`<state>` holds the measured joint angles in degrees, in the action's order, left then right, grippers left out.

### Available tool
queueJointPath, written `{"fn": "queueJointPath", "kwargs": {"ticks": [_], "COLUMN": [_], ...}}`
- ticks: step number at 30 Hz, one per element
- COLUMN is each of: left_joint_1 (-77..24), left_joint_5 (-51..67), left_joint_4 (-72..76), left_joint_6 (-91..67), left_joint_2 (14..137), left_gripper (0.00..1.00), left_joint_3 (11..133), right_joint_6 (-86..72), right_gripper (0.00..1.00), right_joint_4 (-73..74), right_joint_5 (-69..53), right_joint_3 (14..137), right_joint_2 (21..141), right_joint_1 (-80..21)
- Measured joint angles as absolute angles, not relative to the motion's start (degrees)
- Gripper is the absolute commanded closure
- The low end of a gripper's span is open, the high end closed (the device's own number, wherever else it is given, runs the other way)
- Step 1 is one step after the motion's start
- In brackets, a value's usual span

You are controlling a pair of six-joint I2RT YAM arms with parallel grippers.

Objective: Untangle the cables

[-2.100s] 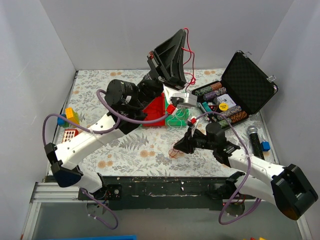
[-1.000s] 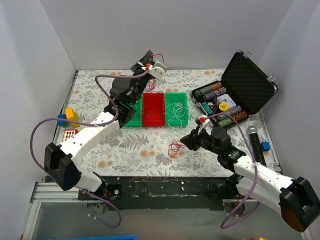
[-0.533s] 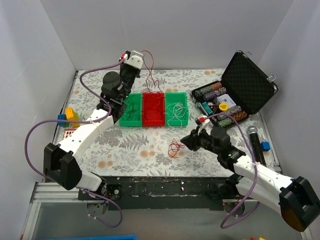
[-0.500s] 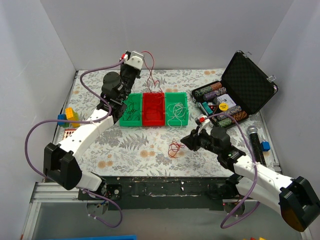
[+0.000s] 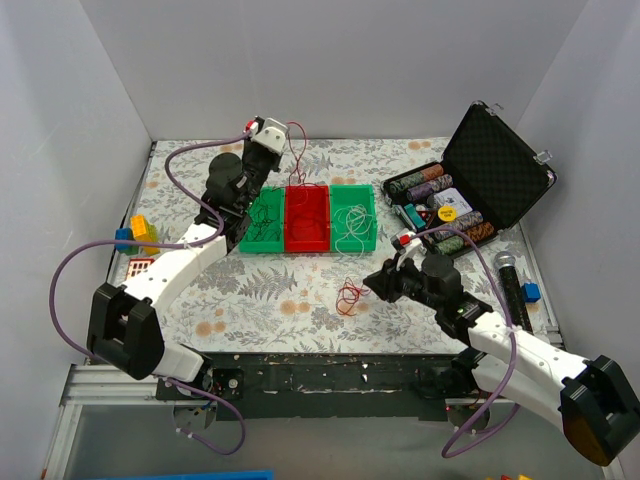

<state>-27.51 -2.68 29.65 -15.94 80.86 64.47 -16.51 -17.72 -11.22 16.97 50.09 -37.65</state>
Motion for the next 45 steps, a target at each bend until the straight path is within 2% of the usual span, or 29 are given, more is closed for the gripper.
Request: {"fn": "queueJointPath", "kwargs": {"ticks": [21,34,45], "left_joint_1": [-27.5,-27.5,-27.5], "left_joint_5": [4.3,6.5,4.7], "left_joint_4": [33.8,32.8,38.1], "left_joint_6": [-14.0,-12.0,-4.3], "left_joint_2": [80.9,80.6,91.8], "left_gripper": [1.0,1.0,1.0], "left_joint_3": [65.0,58.6,58.3], "right_joint_6": [-16.5,-16.5,-16.5], "right_gripper": [0.75,0.76,0.76], "right_joint_4": [-16.8,-16.9,-16.9], "right_joint_5": [-10.8,-10.6,-10.5], "right_joint_3": [17.0,17.0,17.0], "right_joint_2": [50.1,51.1,52.3], "right_joint_1": [-37.6,-37.6,-37.6]}}
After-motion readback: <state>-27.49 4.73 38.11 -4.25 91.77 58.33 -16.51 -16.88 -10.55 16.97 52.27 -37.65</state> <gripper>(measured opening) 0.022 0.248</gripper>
